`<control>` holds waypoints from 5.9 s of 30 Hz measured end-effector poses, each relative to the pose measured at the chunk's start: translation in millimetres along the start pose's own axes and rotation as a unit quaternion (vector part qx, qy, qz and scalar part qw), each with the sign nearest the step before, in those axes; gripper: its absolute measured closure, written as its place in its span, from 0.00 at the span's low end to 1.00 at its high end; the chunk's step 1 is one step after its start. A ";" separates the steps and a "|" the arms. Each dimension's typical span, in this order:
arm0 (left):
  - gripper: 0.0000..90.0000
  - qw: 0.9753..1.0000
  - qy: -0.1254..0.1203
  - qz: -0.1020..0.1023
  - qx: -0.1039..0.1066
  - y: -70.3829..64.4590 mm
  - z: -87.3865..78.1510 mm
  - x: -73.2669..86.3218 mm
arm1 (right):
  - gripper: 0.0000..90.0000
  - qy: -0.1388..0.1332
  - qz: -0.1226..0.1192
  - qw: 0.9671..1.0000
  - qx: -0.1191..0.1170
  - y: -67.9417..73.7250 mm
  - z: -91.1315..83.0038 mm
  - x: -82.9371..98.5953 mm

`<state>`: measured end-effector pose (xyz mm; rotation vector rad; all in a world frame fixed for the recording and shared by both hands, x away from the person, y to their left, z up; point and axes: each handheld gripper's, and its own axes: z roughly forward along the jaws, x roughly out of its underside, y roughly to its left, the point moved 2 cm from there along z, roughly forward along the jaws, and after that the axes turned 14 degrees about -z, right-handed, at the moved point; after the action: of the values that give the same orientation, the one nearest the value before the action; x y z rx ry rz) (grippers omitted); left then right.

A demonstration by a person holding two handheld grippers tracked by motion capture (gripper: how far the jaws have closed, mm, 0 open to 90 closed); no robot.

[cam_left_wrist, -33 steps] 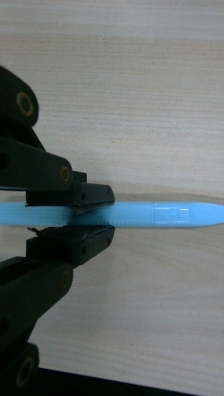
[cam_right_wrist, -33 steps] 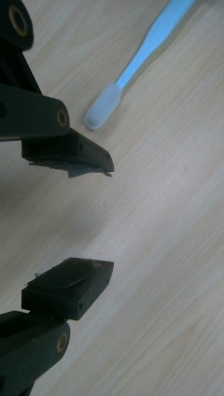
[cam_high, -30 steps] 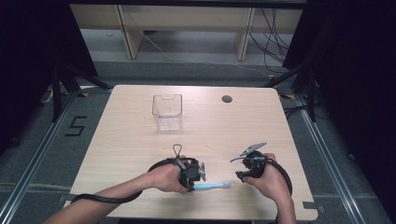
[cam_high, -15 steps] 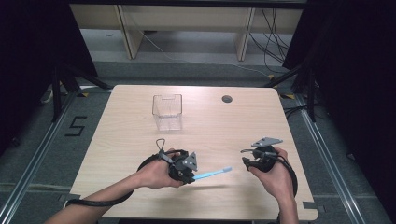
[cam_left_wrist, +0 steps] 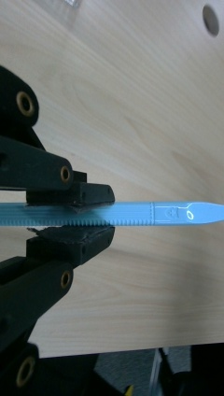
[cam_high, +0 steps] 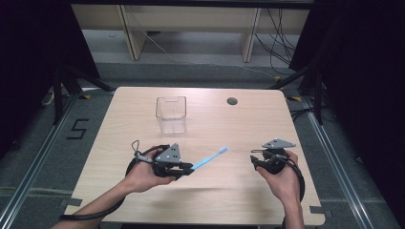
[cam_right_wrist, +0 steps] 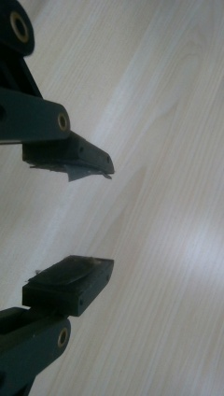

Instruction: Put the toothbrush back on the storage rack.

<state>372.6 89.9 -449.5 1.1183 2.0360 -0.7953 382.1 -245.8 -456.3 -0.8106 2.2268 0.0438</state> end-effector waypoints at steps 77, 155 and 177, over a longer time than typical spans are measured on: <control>0.67 0.977 -0.181 -0.052 -0.100 23.7 4.1 -15.3 | 0.96 -0.279 -0.026 0.950 -0.139 118.9 22.2 -139.4; 0.86 0.924 -0.288 -0.074 -0.239 153.0 -56.9 -41.0 | 0.55 -0.247 0.059 0.967 -0.010 55.3 23.3 3.7; 0.86 0.924 -0.272 -0.096 -0.249 157.6 -46.4 -30.4 | 0.55 -0.242 0.062 0.968 -0.014 56.5 24.9 4.1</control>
<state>510.6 181.5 -427.9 0.3579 1.7321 -0.5481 364.0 -196.2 -488.7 -0.5952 1.8097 0.3020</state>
